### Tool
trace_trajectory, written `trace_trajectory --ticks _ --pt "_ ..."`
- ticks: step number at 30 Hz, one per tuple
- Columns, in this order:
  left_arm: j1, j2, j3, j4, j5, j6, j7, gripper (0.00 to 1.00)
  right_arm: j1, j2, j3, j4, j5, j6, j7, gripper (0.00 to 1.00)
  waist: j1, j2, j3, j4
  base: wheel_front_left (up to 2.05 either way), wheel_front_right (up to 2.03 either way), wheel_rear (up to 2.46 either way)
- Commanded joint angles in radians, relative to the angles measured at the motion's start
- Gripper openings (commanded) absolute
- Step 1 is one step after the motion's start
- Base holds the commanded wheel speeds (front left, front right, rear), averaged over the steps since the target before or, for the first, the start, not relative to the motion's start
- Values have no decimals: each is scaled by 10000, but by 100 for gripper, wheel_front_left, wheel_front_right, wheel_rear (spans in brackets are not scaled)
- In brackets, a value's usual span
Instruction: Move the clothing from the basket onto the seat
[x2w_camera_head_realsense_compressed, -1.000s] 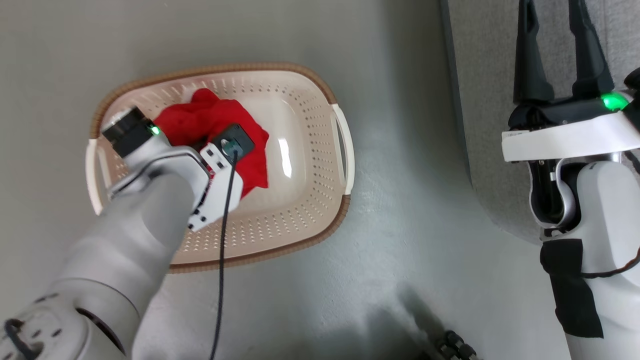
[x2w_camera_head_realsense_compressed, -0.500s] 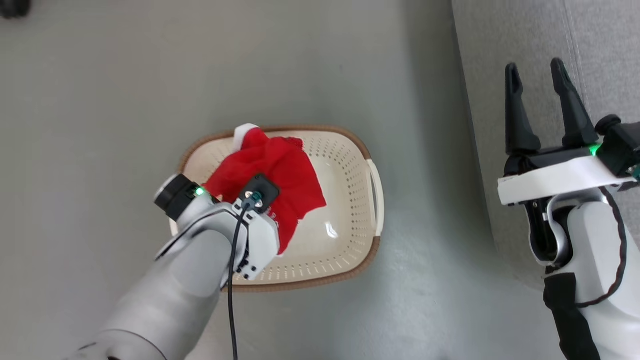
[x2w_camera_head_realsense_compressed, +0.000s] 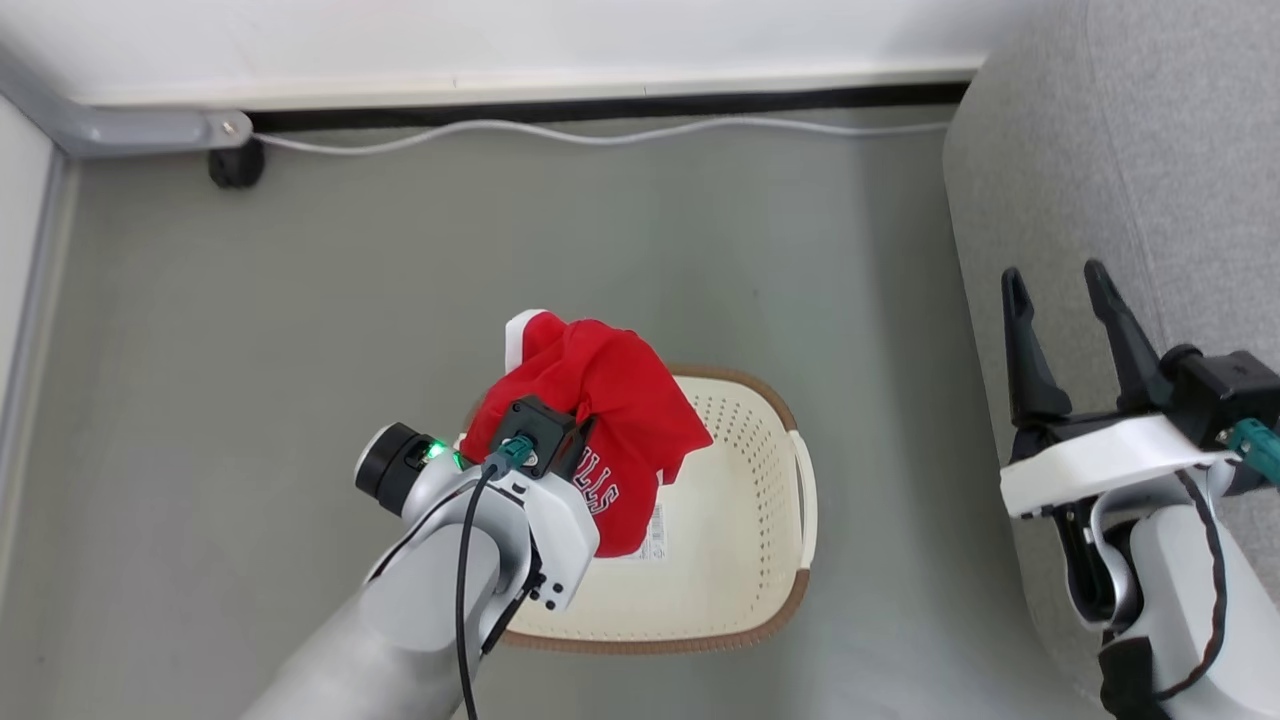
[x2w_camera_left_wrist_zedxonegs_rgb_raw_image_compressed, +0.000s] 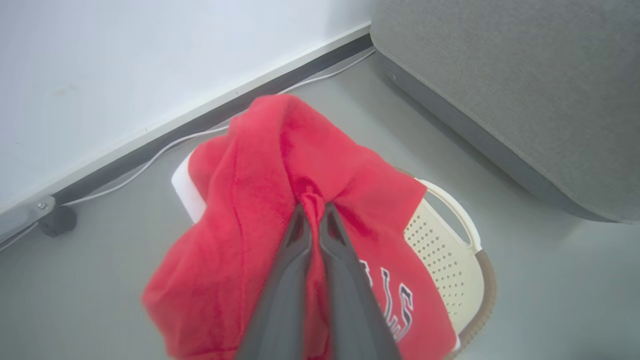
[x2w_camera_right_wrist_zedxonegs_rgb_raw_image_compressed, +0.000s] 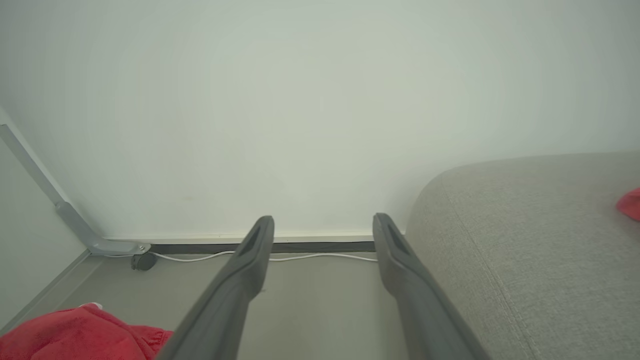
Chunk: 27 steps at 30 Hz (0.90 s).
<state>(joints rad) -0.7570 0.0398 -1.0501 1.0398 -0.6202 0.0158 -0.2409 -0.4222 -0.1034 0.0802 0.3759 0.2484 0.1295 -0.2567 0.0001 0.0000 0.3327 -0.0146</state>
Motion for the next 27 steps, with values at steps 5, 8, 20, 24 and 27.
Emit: trace_trajectory --ticks 5,8,20,24,27 --pt "340 105 945 -1027 -474 388 -202 0 701 -98 327 120 -25 12 -51 100 -1 0 -1253 355 0 0 0" --pt "517 107 1627 -1547 -394 547 -205 0 928 -75 372 233 -37 12 -51 100 -1 0 -1552 368 0 0 0" --pt "1134 227 3697 -3511 482 545 -207 0 1332 73 386 339 -148 12 -51 100 -1 0 -2128 453 0 0 0" --pt "1303 198 4183 -4044 589 355 -207 0 1469 125 386 381 -155 12 -51 100 -1 0 -2316 497 0 0 0" --pt "1370 174 4417 -4476 723 261 -207 0 1572 154 367 394 -155 12 -51 100 -1 0 -2427 545 0 0 0"
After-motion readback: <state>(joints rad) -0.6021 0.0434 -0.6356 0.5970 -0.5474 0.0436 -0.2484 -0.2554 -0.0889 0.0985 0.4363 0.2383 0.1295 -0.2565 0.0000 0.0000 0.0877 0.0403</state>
